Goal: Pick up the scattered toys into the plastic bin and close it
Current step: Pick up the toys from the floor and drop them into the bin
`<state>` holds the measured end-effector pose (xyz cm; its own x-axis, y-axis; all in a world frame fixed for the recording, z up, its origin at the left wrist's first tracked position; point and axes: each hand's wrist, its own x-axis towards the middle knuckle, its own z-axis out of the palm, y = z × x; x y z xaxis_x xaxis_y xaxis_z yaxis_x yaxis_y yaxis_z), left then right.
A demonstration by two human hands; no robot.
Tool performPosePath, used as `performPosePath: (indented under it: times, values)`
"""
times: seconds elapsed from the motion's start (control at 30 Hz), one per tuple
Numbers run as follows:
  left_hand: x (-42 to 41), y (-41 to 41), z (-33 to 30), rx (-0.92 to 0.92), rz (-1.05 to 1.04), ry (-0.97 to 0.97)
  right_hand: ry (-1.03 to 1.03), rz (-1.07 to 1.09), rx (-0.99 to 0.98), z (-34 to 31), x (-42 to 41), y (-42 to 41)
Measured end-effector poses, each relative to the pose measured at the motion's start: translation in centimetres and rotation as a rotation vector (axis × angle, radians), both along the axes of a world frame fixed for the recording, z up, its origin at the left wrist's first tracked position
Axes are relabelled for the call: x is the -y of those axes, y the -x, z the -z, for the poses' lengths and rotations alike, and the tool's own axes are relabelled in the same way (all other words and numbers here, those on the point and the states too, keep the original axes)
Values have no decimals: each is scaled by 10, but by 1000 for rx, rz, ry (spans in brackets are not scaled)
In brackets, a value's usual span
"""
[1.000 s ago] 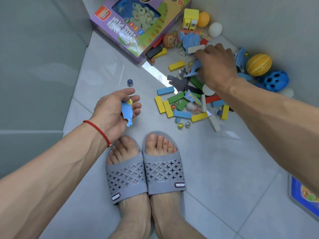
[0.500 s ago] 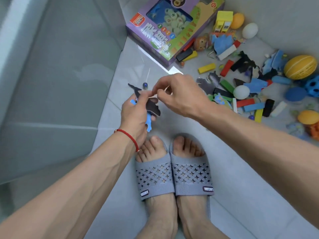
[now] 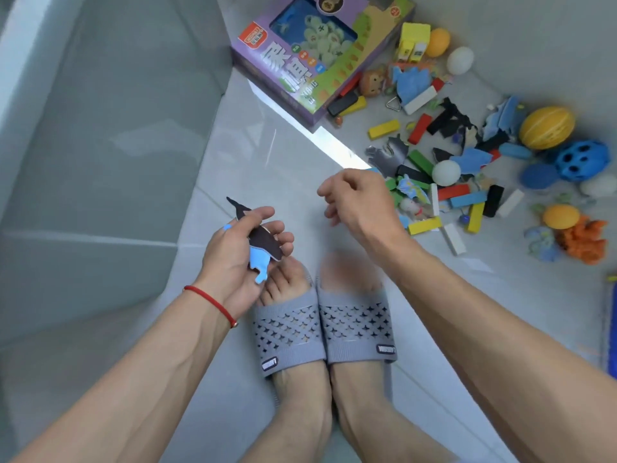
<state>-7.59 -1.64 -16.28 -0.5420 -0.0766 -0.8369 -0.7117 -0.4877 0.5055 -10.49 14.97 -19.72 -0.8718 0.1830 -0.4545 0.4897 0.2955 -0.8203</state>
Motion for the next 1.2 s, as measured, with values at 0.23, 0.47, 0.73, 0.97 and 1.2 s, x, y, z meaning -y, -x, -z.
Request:
performPosePath:
  times: [0.23,0.47,0.73,0.97,1.2]
  values:
    - [-34,-3,11,-27,80,-74,-546,21,-53,6,-86,-87]
    - [-27,2,11,-71,119,-8,-876,-340,-227,50,-77,-96]
    - [-33,-1,10,-72,144,8,-884,-570,-276,53,-85,-83]
    - [-36,-2,9,-63,154,22,-987,-653,-341,55,-82,-76]
    - [-36,-3,9,-61,162,26,-1005,-704,-468,53,-84,-74]
